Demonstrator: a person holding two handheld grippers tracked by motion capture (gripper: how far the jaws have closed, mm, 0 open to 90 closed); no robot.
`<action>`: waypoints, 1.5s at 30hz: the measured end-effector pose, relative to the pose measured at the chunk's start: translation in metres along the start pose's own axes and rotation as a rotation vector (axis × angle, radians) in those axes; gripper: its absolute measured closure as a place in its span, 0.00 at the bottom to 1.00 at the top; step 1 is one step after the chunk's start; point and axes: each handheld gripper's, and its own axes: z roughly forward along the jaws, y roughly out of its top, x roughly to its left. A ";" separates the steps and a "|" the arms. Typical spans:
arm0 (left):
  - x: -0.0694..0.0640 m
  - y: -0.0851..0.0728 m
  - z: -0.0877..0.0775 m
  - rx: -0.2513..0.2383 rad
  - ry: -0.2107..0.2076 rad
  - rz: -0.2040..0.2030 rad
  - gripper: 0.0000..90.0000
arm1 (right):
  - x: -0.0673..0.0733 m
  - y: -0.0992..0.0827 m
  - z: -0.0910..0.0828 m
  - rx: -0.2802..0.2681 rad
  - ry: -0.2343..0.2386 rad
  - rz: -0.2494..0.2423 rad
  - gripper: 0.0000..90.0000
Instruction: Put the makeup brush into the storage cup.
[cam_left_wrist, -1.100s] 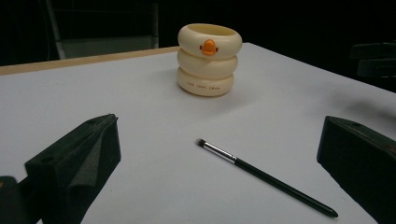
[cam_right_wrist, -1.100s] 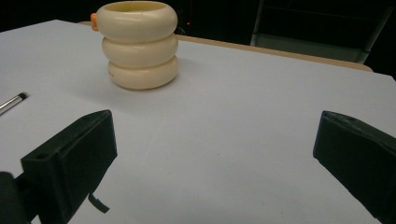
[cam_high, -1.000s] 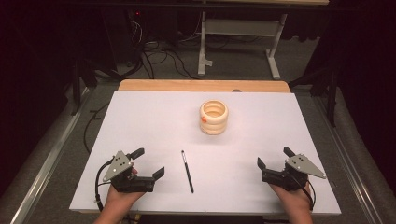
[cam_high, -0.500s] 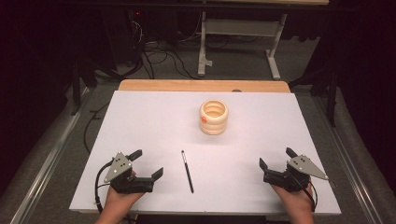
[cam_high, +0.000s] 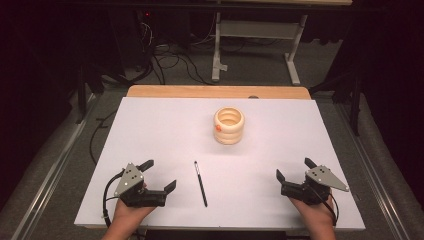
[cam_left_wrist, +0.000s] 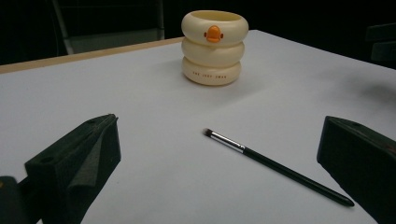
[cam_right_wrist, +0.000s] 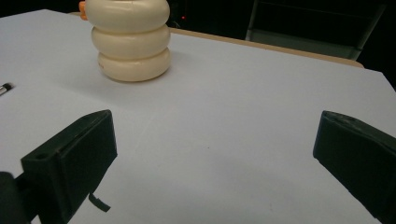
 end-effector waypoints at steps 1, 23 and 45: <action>0.000 0.000 0.000 0.000 0.000 0.000 0.00 | 0.000 0.000 0.000 0.000 0.000 0.000 0.01; 0.005 0.018 0.018 0.255 0.041 -0.032 0.01 | 0.003 0.002 -0.006 -0.010 0.000 -0.001 0.01; 0.027 0.040 0.042 0.557 0.058 -0.077 0.01 | 0.009 0.006 0.007 -0.004 0.030 -0.010 0.01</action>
